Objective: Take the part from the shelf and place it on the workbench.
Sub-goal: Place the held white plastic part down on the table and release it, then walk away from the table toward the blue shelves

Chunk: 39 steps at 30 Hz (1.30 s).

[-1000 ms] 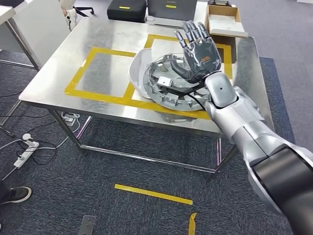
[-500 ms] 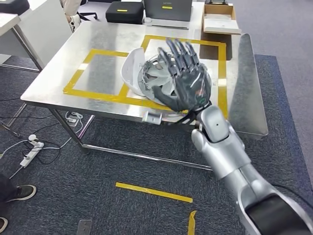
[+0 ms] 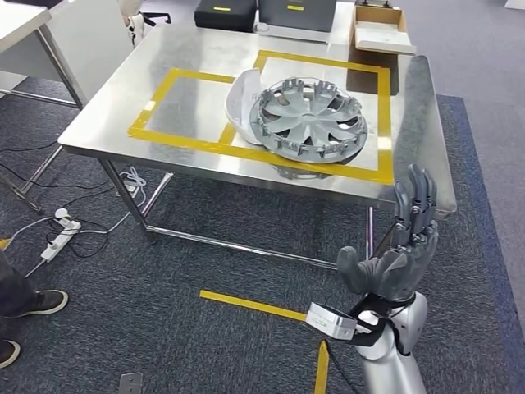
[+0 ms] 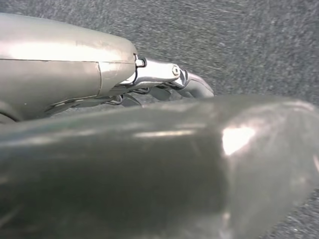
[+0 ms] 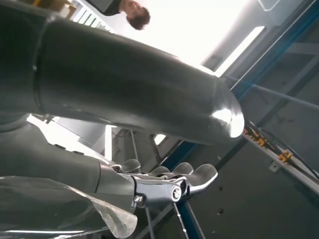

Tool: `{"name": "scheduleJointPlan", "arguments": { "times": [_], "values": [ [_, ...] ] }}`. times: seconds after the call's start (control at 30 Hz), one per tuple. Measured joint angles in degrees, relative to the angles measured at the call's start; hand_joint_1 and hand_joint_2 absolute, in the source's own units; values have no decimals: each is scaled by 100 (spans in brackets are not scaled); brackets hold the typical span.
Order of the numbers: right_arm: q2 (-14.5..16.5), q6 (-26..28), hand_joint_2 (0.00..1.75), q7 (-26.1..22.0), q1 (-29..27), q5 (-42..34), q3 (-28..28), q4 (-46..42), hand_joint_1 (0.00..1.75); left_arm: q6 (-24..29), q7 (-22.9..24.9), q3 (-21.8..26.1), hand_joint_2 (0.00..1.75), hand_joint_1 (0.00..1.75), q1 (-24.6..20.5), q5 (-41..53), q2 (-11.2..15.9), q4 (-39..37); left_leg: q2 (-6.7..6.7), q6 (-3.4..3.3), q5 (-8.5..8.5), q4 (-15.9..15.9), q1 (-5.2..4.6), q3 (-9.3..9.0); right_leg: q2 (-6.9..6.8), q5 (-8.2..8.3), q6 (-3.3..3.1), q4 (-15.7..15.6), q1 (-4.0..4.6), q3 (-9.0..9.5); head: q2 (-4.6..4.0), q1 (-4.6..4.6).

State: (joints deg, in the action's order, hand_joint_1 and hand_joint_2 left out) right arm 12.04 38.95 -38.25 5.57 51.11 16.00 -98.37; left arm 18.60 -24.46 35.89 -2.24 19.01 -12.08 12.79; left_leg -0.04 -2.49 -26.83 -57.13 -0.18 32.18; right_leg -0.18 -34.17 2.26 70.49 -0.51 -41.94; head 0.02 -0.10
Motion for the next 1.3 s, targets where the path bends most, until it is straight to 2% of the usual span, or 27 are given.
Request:
{"name": "scheduleJointPlan", "arguments": {
  "times": [0.03, 0.07, 0.1, 0.17, 0.23, 0.27, 0.3, 0.37, 0.43, 0.5, 0.53, 0.57, 0.6, 0.63, 0.7, 0.77, 0.83, 0.87, 0.93, 1.0, 1.03, 1.07, 1.1, 1.17, 1.23, 1.27, 1.3],
  "values": [
    [0, 0, 0, -1, -104, -138, -24, -49, 0, 0, 0, 12, 0, 0, 0, 11, -2, 0, 3, -3, 64, -3, -9, 88, 2, -87, -5, 275, 1, -2, 0, -1],
    [-1, 0, 0, -2, -213, -306, -46, -78, 0, 0, 0, 26, 0, 0, 0, 24, -3, 0, 6, -2, 127, -7, -15, 176, 3, -36, -13, 385, 2, 79, 0, -2],
    [-3, -1, 0, -1, -323, -482, -68, -89, 0, 0, 0, 41, 0, 0, 1, 36, -4, 0, 7, 4, 188, -11, -18, 261, 4, 105, -24, 299, 3, 261, 0, -2],
    [-7, -2, 0, 0, -509, -742, -109, -91, 0, -1, 0, 66, 0, 0, 2, 52, -10, 0, 2, 37, 301, -27, -25, 396, 3, 320, -53, -383, 11, 911, 0, 2],
    [-8, -2, 0, -3, -608, -837, -132, -91, 0, -2, -4, 81, 0, 0, 1, 57, -20, 0, 8, 91, 404, -54, -37, 472, 7, 232, -82, -1206, 25, 1536, 1, 3],
    [-8, -2, 0, -4, -646, -855, -139, -91, 0, -2, -6, 89, 0, 0, -1, 58, -24, 0, 15, 121, 454, -58, -37, 490, 11, 163, -98, -1437, 38, 1681, 1, 6],
    [-9, -2, 0, -1, -692, -862, -147, -91, 0, -2, -8, 96, 0, 0, -3, 59, -25, 0, 22, 153, 505, -56, -32, 501, 14, 144, -121, -1533, 49, 1701, 1, 6],
    [-15, -3, 0, 82, -780, -882, -163, -61, 0, -1, -16, 118, 0, 0, 4, 56, -23, 0, 18, 218, 454, -100, -5, 534, -5, 229, -195, -1539, 46, 1610, 0, 6],
    [-50, -5, 0, 305, -855, -1039, -167, 66, 0, 0, -32, 151, 0, 0, 20, 52, -22, 0, 9, 277, -19, -469, 16, 625, -33, 357, -279, -1548, 35, 1494, 0, -19],
    [-138, -7, 0, 557, -966, -1393, -169, 400, 0, 3, -55, 192, 0, 0, 29, 51, -23, 0, 8, 316, -607, -1179, 26, 728, -59, 485, -318, -1544, 51, 1350, 0, -39],
    [-195, -7, 0, 627, -1024, -1631, -178, 681, 0, 7, -68, 216, 0, 0, 30, 51, -23, 0, 8, 326, -725, -1492, 30, 741, -73, 551, -320, -1538, 59, 1279, 0, -41],
    [-246, -7, 0, 637, -1068, -1882, -196, 1017, 0, 11, -80, 238, 0, 0, 31, 52, -22, 0, 8, 330, -694, -1672, 34, 702, -85, 619, -317, -1528, 66, 1200, 0, -40],
    [-285, -7, 0, 585, -1087, -2174, -233, 1424, 0, 10, -89, 259, 0, 0, 33, 54, -21, 0, 8, 327, -548, -1669, 37, 588, -90, 687, -308, -1513, 70, 1113, 0, -40],
    [-312, -8, 0, 483, -1082, -2484, -289, 1887, 0, 3, -95, 278, 0, 0, 35, 58, -21, 0, 8, 321, -367, -1464, 39, 385, -90, 750, -293, -1491, 72, 1026, 0, -40],
    [-339, -33, 0, 215, -996, -3125, -469, 2973, 0, -25, -100, 315, 0, 0, 41, 87, -22, 0, -4, 297, -224, -662, 38, -203, -89, 845, -246, -1427, 80, 863, 0, -42],
    [-361, -66, 0, 46, -845, -3637, -714, 4159, 0, -45, -106, 353, 0, 0, 48, 130, -28, 0, -22, 254, -337, -36, 19, -589, -99, 923, -184, -1374, 89, 771, 0, -43],
    [-394, -74, 0, 17, -701, -3922, -980, 5279, 0, -50, -110, 388, 0, 0, 58, 169, -35, 0, -20, 178, -362, 103, 5, -588, -109, 992, -115, -1353, 85, 709, 0, -41],
    [-418, -84, 0, 32, -653, -4022, -1102, 5758, 0, -50, -110, 404, 0, 0, 65, 188, -38, 0, -11, 130, -322, 115, 7, -538, -96, 944, -81, -1316, 76, 663, 0, -41],
    [-467, -181, 0, 166, -602, -4254, -1332, 6519, 0, -49, -98, 429, 0, 0, 79, 213, -42, 0, 11, 21, -201, 135, 17, -401, -46, 546, -27, -997, 61, 505, 0, -23],
    [-501, -340, 0, 381, -577, -4493, -1587, 7108, 0, -49, -80, 455, 0, 0, 82, 231, -40, 0, 19, -29, -64, 130, 0, -230, -9, -21, 0, -289, 48, 308, 0, -4],
    [-515, -399, 0, 469, -575, -4572, -1709, 7354, 0, -50, -70, 467, 0, 0, 83, 238, -40, 0, 21, -34, 12, 127, -10, -134, -3, -165, 5, 60, 45, 251, 0, -2],
    [-528, -435, 0, 544, -575, -4613, -1804, 7552, 0, -51, -60, 475, 0, 0, 87, 243, -39, 0, 19, -30, 87, 120, -17, -36, -1, -161, 8, 282, 45, 257, 0, -1],
    [-539, -465, 0, 652, -572, -4654, -1877, 7717, 0, -52, -46, 481, 0, 0, 91, 251, -38, 0, 9, -16, 157, 112, -21, 64, 4, -29, 4, 323, 45, 350, 0, 1],
    [-560, -545, 0, 1006, -561, -4776, -2022, 7975, 0, -52, -13, 495, 0, 0, 85, 281, -38, 0, -38, 27, 281, 82, -18, 249, 93, 289, -18, -184, 41, 862, 0, 0],
    [-575, -662, 0, 1448, -560, -4837, -2174, 8161, 0, -39, 25, 506, 0, 0, 65, 341, -40, 0, -109, 83, 383, 29, -32, 385, 283, 237, -61, -1120, 33, 1582, 0, 3],
    [-582, -724, 0, 1650, -561, -4801, -2220, 8246, 0, -28, 45, 509, 0, 0, 56, 374, -40, 0, -146, 109, 438, 9, -40, 419, 347, 137, -84, -1450, 33, 1807, 0, 5],
    [-588, -776, 0, 1820, -564, -4743, -2242, 8322, 0, -16, 61, 509, 0, 0, 52, 403, -39, 0, -185, 136, 490, 1, -46, 445, 347, 63, -110, -1630, 40, 1915, 0, 4]
  ]
}}
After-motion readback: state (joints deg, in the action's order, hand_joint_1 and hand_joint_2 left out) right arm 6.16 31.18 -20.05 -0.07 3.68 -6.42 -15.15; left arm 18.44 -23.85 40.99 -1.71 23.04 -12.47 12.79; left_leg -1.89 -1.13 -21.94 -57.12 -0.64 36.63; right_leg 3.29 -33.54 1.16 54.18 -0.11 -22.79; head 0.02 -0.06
